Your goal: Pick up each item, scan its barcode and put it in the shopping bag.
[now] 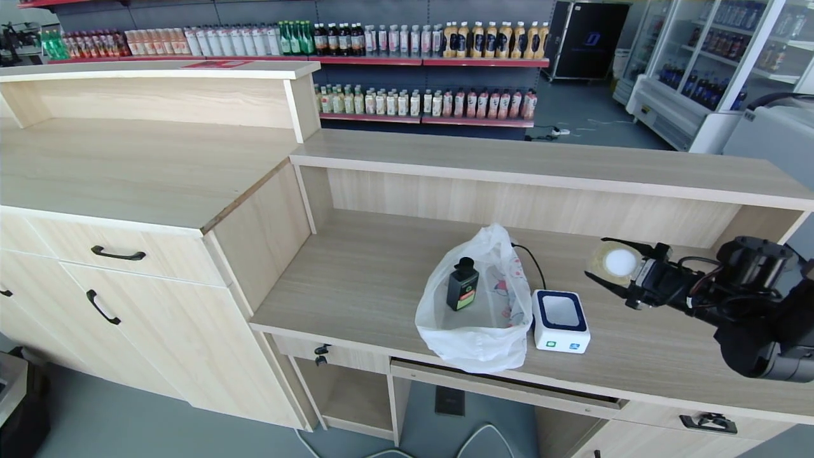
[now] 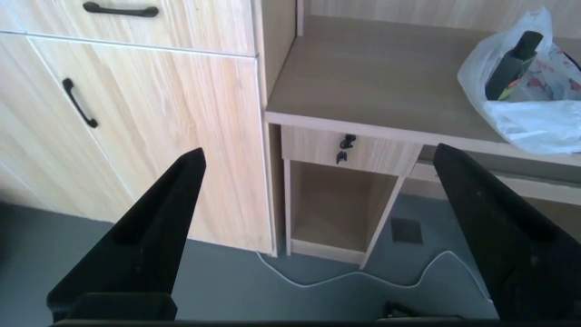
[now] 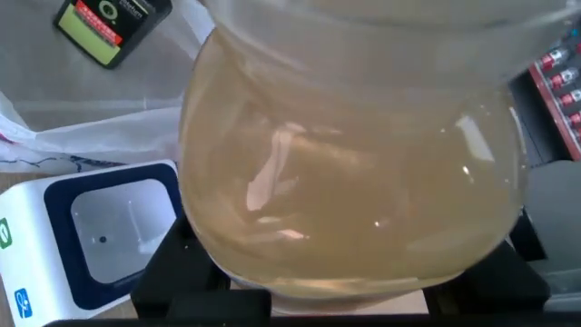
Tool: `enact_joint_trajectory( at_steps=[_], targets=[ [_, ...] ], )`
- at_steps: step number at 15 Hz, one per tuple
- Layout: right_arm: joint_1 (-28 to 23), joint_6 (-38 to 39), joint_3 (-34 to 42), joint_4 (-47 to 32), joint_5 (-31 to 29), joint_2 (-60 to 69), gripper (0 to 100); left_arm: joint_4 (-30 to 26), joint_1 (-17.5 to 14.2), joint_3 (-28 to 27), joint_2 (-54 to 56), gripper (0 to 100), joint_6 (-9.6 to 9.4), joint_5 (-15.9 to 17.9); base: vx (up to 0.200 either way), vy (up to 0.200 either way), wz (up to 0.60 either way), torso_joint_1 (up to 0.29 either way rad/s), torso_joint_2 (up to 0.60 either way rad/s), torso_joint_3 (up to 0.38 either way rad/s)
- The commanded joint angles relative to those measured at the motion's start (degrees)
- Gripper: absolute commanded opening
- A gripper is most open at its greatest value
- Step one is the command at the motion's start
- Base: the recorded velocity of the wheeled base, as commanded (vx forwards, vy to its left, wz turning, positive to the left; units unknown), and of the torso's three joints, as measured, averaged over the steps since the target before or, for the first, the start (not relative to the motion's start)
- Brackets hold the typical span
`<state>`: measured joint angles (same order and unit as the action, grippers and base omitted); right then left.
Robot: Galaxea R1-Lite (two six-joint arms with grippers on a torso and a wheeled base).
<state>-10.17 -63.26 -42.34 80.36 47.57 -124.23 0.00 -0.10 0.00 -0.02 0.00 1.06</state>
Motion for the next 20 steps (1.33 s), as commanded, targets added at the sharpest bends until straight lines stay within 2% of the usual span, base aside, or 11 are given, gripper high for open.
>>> enact_joint_trajectory(
  at_steps=[1, 10, 20],
  targets=[
    [-0.38, -0.46, 0.15, -0.20, 0.07, -1.45, 0, 0.00, 0.01, 0.00, -0.06, 100, 0.00, -0.01, 0.000, 0.000, 0.00, 0.000, 0.00, 0.000],
    [-1.79, -3.98, 1.38, -0.12, 0.16, -3.21, 0, 0.00, 0.01, 0.00, -0.06, 100, 0.00, -0.01, 0.000, 0.000, 0.00, 0.000, 0.00, 0.000],
    [-1.43, -4.07, 0.94, 0.24, 0.07, -6.63, 0, 0.00, 0.01, 0.00, 0.02, 100, 0.00, -0.01, 0.000, 0.000, 0.00, 0.000, 0.00, 0.000]
  ],
)
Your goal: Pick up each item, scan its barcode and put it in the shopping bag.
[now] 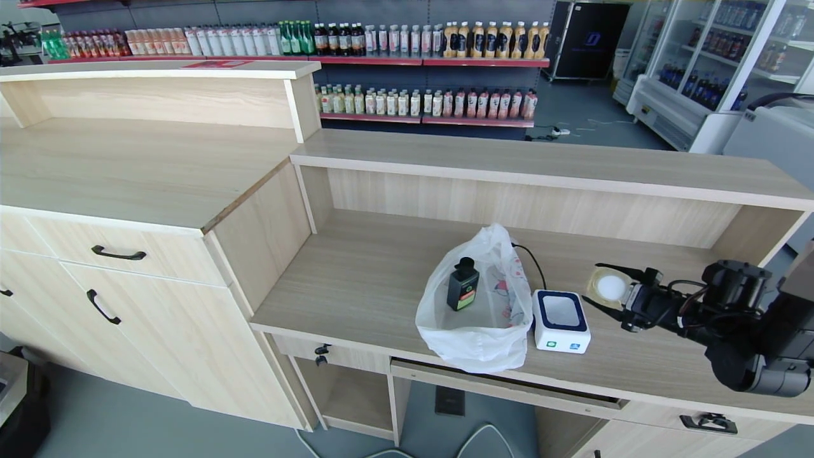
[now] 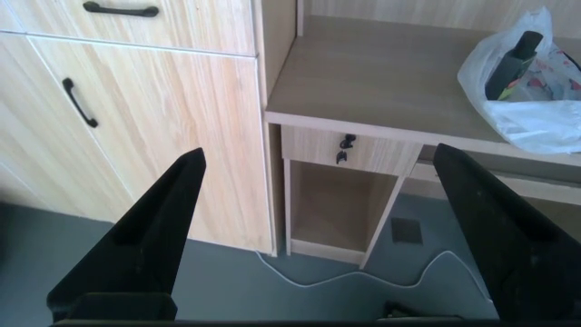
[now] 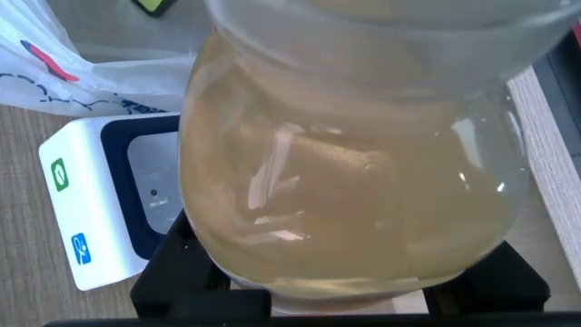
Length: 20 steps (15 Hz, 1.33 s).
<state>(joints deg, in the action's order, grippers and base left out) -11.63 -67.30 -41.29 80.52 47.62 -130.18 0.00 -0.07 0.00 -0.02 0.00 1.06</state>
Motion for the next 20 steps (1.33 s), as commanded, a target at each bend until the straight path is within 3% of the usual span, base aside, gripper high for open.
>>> enact_joint_trajectory(
  at_steps=[1, 20],
  targets=[
    [0.12, 0.07, -0.11, 0.08, 0.02, -0.69, 0, 0.00, -0.01, 0.00, -0.06, 100, 0.00, -0.01, 0.000, 0.000, 0.00, 0.000, 0.00, 0.000],
    [4.16, 1.83, -5.47, 0.08, -0.07, -4.29, 0, 0.00, -0.01, 0.00, -0.06, 100, 0.09, -0.01, 0.000, 0.000, 0.00, 0.000, 0.00, 0.000]
  ],
)
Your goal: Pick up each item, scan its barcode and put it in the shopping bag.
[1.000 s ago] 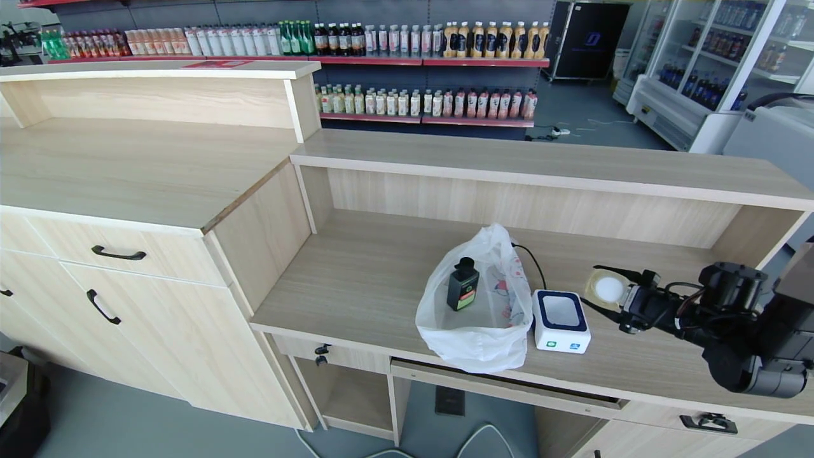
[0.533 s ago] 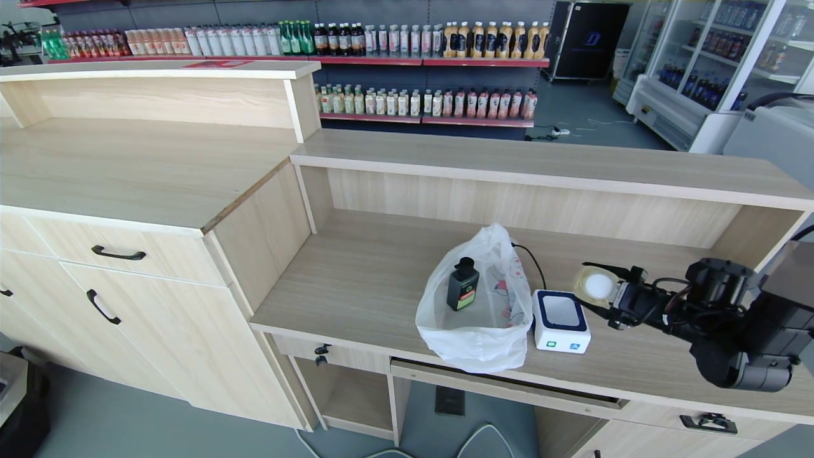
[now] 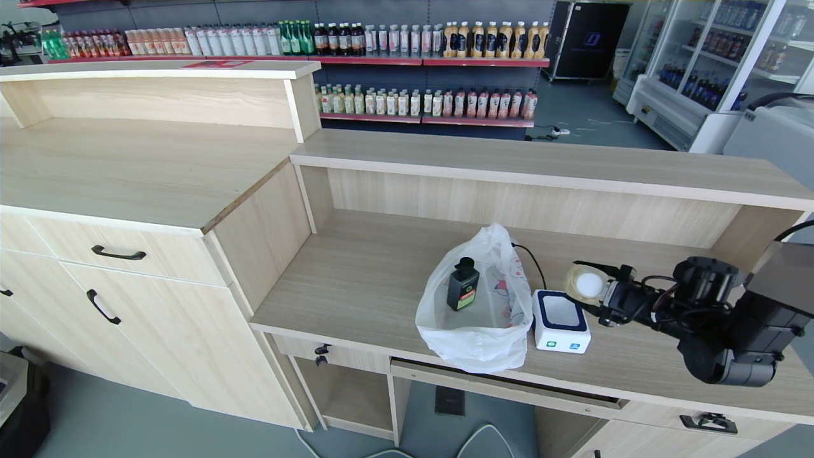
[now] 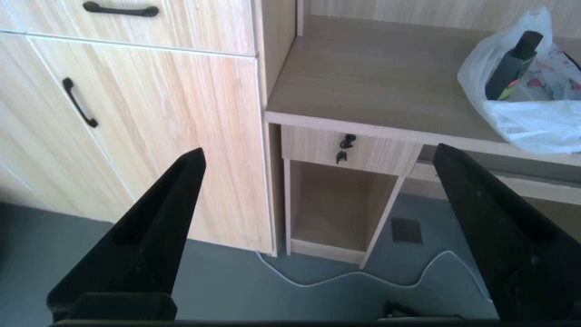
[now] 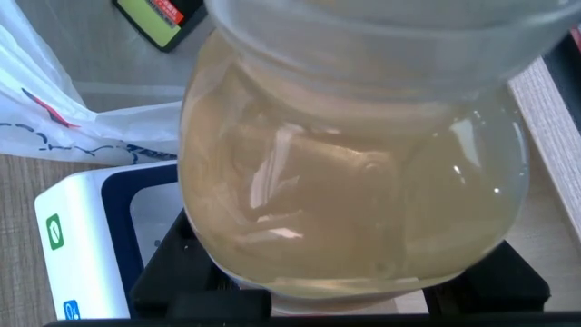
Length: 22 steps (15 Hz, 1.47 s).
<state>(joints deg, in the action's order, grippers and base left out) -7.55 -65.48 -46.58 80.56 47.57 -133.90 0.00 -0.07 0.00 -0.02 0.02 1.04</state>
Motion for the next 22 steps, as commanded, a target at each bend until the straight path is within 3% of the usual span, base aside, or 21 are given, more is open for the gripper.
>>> enact_joint_trajectory(
  at_steps=[1, 22],
  targets=[
    [0.08, 0.00, -0.35, 0.04, -0.02, -0.83, 0, 0.00, -0.01, 0.00, -0.06, 100, -0.02, 0.02, 0.000, 0.000, 0.00, 0.000, 0.00, 0.000],
    [3.06, 2.99, -7.03, 0.22, -0.19, -4.35, 0, 0.00, -0.01, 0.00, -0.06, 100, -0.02, 0.02, 0.000, 0.000, 0.00, 0.000, 0.00, 0.000]
  ],
)
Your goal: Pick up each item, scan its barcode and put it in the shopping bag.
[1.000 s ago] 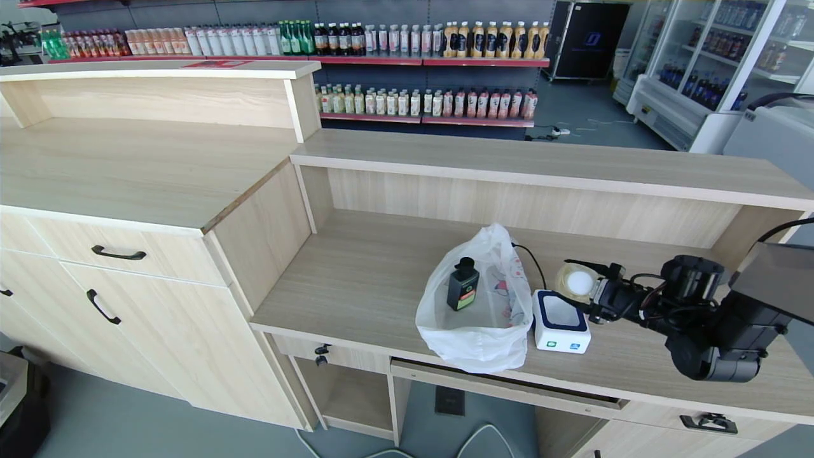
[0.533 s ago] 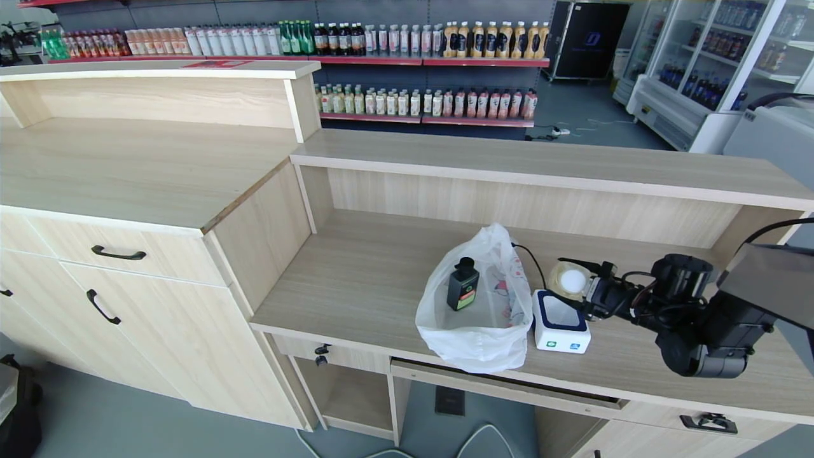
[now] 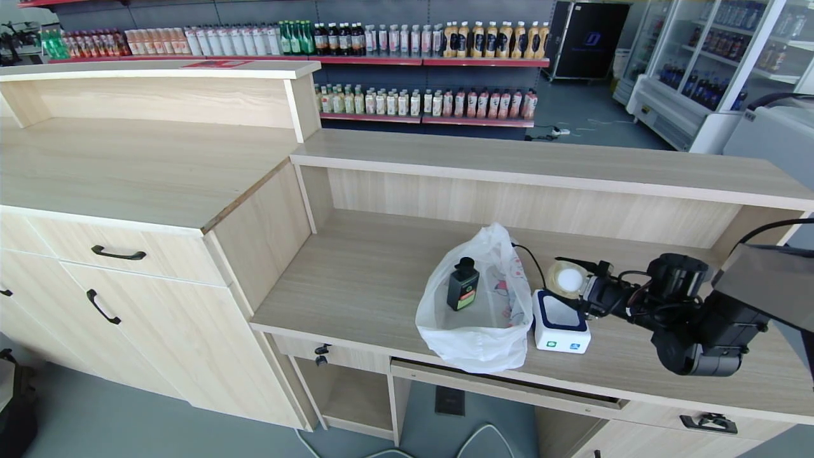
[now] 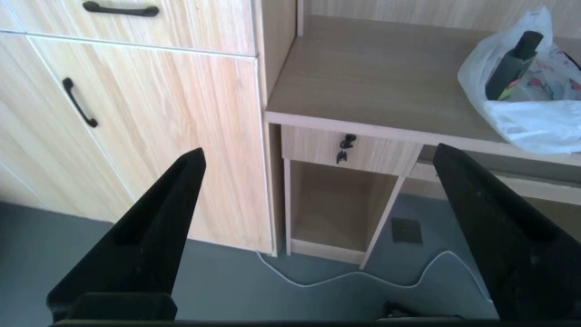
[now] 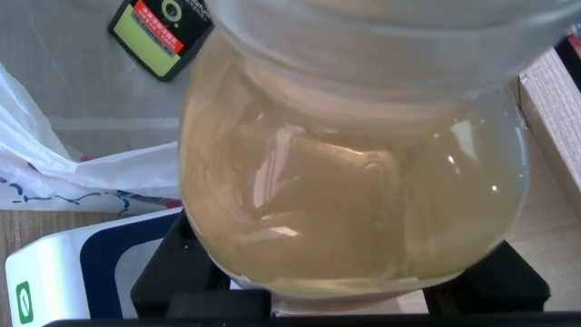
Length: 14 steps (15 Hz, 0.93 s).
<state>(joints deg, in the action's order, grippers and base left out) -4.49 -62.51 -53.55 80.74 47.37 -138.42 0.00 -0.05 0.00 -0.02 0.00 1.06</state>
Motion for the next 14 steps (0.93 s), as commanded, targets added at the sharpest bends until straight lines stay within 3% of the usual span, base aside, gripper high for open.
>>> enact_joint_trajectory(
  at_steps=[1, 3, 6, 7, 9, 14],
  targets=[
    [0.00, 0.20, 0.20, -0.14, 0.00, 1.31, 0, 0.00, -0.04, 0.00, -0.06, 100, 0.09, -0.01, 0.000, 0.000, 0.00, 0.000, 0.00, 0.000],
    [-0.79, 5.12, 4.42, -0.32, 0.00, 8.17, 0, 0.00, -0.04, 0.00, -0.06, 100, 0.00, -0.01, 0.000, 0.000, 0.00, 0.000, 0.00, 0.000],
    [-5.97, 13.12, 14.71, -1.02, -0.44, 20.91, 0, 0.00, -0.04, 0.00, -0.06, 100, 0.00, -0.01, 0.000, 0.000, 0.00, 0.000, 0.00, 0.000],
    [-10.10, 14.70, 18.92, -6.47, -3.34, 27.68, 0, 0.00, -0.04, 0.00, -0.06, 100, 0.09, -0.01, 0.000, 0.000, 0.00, 0.000, 0.00, 0.000],
    [-13.36, 14.61, 19.72, -14.21, -4.39, 33.66, 0, 0.00, -0.04, 0.00, -0.06, 100, 0.00, -0.01, 0.000, 0.000, 0.00, 0.000, 0.00, 0.000],
    [-15.64, 14.79, 20.95, -16.40, -4.13, 39.37, 0, 0.00, -0.04, 0.00, 0.02, 100, 0.00, -0.01, 0.000, 0.000, 0.12, 0.000, 0.00, 0.000]
  ],
)
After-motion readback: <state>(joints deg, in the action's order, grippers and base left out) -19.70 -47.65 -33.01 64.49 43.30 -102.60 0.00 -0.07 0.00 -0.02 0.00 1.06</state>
